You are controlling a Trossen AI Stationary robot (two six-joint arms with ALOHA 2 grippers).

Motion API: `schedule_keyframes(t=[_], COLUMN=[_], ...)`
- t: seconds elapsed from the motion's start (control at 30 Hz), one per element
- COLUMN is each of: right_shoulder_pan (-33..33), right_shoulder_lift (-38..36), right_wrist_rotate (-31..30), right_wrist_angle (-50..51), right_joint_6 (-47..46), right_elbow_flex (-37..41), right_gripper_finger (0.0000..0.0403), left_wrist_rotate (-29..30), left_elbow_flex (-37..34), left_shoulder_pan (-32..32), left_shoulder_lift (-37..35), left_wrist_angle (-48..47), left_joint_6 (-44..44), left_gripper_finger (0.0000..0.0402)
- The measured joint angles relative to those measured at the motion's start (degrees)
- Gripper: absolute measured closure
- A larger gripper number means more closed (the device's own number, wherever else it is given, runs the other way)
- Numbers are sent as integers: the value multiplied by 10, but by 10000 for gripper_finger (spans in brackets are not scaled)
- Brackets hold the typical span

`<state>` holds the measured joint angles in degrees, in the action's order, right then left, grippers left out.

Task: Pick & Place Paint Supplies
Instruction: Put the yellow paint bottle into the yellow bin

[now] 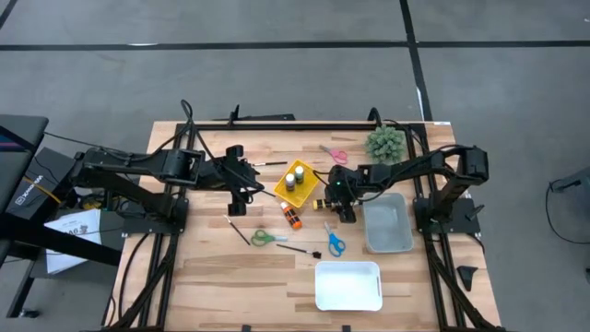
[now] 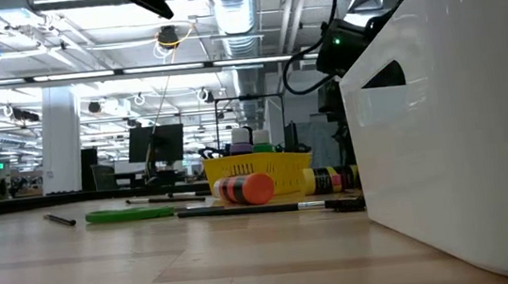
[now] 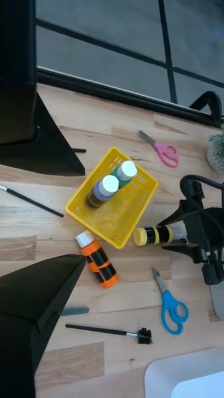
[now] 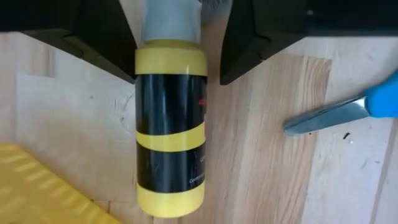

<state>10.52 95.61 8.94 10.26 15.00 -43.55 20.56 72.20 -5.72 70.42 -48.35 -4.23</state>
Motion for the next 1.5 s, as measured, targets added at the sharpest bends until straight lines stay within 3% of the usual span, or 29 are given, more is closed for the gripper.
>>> schedule_keyframes(t=[0.23,0.37,0.53,0.63,0.77,1.03,1.3,1.5], right_shoulder_pan=[-8,-13,-24,-28,-21,-20,-53,-43], right_shoulder_lift=[-1,-20,-83,-128,-171,-214,-169,-89], right_wrist_rotate=[52,88,91,92,89,103,85,84], right_wrist_angle=[16,59,92,86,82,204,232,220], right_joint_6=[-13,-22,-38,-54,-78,-67,24,26], right_elbow_flex=[-8,-30,-62,-90,-135,-173,-171,-172], right_gripper_finger=[266,261,224,225,256,326,327,272], left_wrist_rotate=[0,0,-19,-36,-49,-49,-44,-43], left_elbow_flex=[0,0,0,0,0,0,0,0], left_shoulder_pan=[0,0,0,0,0,-2,-2,-11], left_shoulder_lift=[0,0,0,0,0,0,2,3], left_wrist_angle=[0,-1,10,46,123,163,163,163], left_joint_6=[2,2,-12,-50,-108,-103,-91,-70], left_gripper_finger=[192,192,192,192,192,186,186,187])
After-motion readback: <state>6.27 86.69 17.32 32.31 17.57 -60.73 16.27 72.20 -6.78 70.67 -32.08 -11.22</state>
